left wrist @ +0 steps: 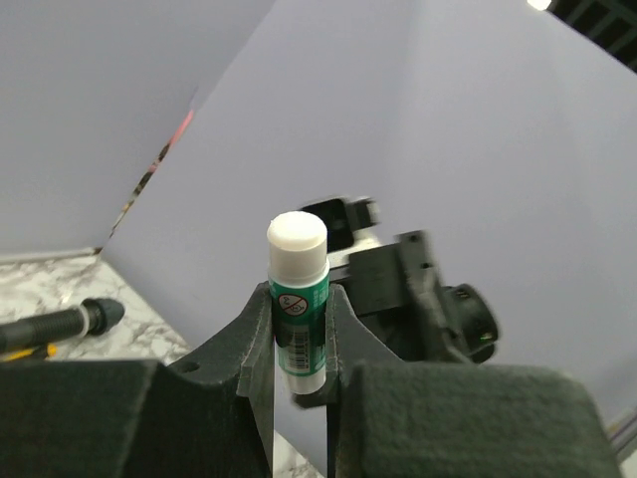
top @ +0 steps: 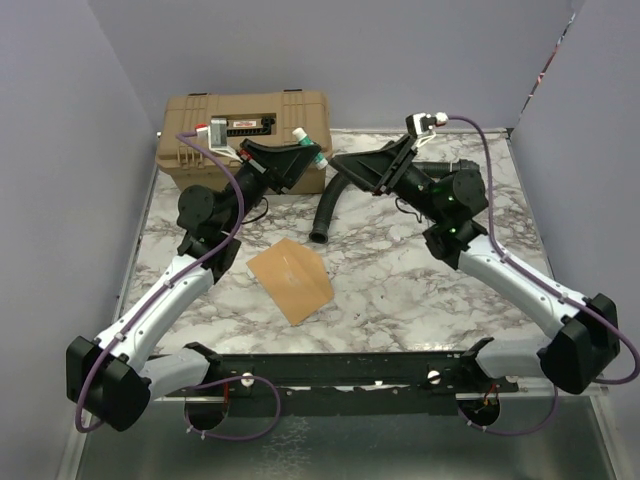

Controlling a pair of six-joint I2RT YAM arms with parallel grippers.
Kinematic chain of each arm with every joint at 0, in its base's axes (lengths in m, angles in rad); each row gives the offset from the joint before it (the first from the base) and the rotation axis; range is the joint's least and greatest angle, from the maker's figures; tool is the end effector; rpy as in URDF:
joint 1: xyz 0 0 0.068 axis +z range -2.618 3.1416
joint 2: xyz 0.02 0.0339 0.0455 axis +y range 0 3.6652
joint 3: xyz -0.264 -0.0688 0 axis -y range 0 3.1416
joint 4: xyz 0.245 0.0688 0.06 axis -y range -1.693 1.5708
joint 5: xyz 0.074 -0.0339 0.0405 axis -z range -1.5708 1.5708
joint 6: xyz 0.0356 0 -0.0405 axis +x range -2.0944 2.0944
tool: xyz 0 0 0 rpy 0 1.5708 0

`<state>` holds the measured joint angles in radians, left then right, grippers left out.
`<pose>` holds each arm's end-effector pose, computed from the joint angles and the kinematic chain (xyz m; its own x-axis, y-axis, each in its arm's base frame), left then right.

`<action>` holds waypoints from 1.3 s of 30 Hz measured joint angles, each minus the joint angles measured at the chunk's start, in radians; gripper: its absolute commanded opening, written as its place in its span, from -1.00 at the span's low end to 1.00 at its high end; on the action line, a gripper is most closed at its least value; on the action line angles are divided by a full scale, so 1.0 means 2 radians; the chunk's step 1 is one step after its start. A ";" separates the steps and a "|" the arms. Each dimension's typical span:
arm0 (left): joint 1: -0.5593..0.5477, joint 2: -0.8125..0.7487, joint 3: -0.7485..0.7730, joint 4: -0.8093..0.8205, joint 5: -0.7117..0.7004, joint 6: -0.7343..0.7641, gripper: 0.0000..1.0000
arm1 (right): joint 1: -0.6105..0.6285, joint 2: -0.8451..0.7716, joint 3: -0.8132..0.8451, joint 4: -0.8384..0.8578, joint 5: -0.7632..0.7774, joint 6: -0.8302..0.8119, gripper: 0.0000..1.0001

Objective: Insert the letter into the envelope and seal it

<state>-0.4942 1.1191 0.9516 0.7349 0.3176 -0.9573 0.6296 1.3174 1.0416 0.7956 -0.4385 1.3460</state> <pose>0.2124 -0.1271 0.4273 -0.2856 -0.7284 -0.6227 0.7798 0.2011 -0.5929 0.2320 0.1877 0.4129 -0.7206 0.5670 -0.3991 -0.5766 -0.1704 0.7991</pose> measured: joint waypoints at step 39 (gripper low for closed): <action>0.004 0.018 0.063 -0.159 -0.034 -0.048 -1.00 | 0.088 -0.004 0.092 -0.226 0.142 -0.801 -0.58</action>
<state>-0.4854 1.1557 1.0771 0.4179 0.2504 -1.0534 0.8051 1.3087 1.2259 0.3443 -0.1547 -0.2554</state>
